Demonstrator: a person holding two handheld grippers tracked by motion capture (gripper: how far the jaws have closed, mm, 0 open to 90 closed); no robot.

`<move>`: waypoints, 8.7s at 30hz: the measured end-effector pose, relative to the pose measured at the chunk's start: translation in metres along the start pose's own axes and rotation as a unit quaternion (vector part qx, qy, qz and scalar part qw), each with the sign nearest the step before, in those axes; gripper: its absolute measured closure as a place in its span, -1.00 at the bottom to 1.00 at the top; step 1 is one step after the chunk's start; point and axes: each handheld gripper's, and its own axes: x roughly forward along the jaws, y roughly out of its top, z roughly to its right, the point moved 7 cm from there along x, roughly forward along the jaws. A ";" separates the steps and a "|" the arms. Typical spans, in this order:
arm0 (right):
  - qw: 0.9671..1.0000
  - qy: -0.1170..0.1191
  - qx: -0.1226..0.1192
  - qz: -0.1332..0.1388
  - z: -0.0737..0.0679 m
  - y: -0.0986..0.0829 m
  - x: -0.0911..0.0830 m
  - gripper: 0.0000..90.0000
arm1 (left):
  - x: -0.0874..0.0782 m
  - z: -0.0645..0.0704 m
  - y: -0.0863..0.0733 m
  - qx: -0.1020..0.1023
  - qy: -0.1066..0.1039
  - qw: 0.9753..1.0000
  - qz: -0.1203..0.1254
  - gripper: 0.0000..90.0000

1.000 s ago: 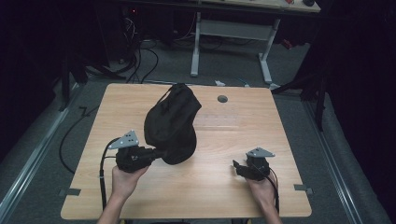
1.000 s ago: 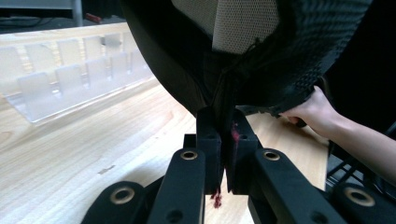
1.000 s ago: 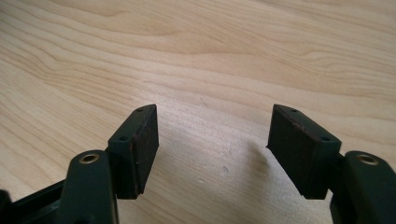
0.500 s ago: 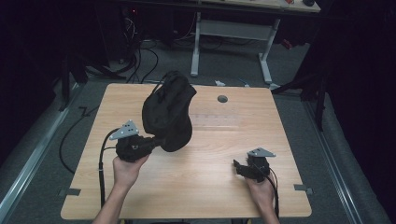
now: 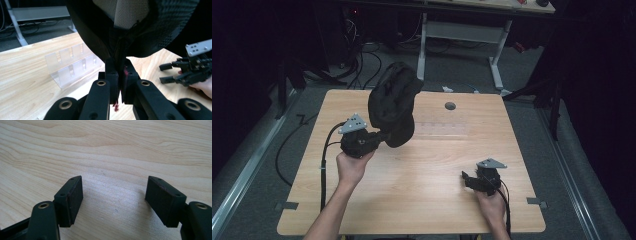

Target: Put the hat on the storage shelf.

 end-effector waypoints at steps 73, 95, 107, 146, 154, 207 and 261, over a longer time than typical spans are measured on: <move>1.000 0.004 -0.004 0.001 -0.002 0.000 0.000 -0.31 | 0.070 -0.056 -0.025 -0.028 0.095 0.993 -0.068 0.87; 1.000 0.004 -0.004 0.000 -0.002 0.000 0.000 -0.31 | 0.049 -0.054 -0.026 -0.041 0.095 0.992 -0.070 -0.04; 1.000 0.004 -0.003 0.000 -0.002 0.000 0.000 -0.31 | 0.034 -0.049 -0.021 -0.039 0.088 0.993 -0.070 -0.09; 1.000 0.004 -0.003 0.001 -0.002 0.000 0.000 -0.32 | -0.024 -0.048 -0.050 -0.073 0.093 0.991 -0.059 -0.12; 1.000 0.004 -0.003 0.001 -0.002 0.000 0.000 -0.32 | -0.029 -0.043 -0.058 -0.077 0.087 0.991 -0.063 -0.13; 1.000 0.005 -0.005 0.001 -0.003 -0.001 -0.001 -0.32 | -0.019 -0.003 -0.121 -0.087 0.072 0.989 -0.100 -0.16; 1.000 0.005 -0.005 0.001 -0.003 -0.001 -0.001 -0.32 | 0.015 0.003 -0.167 -0.022 0.166 0.974 -0.155 -0.34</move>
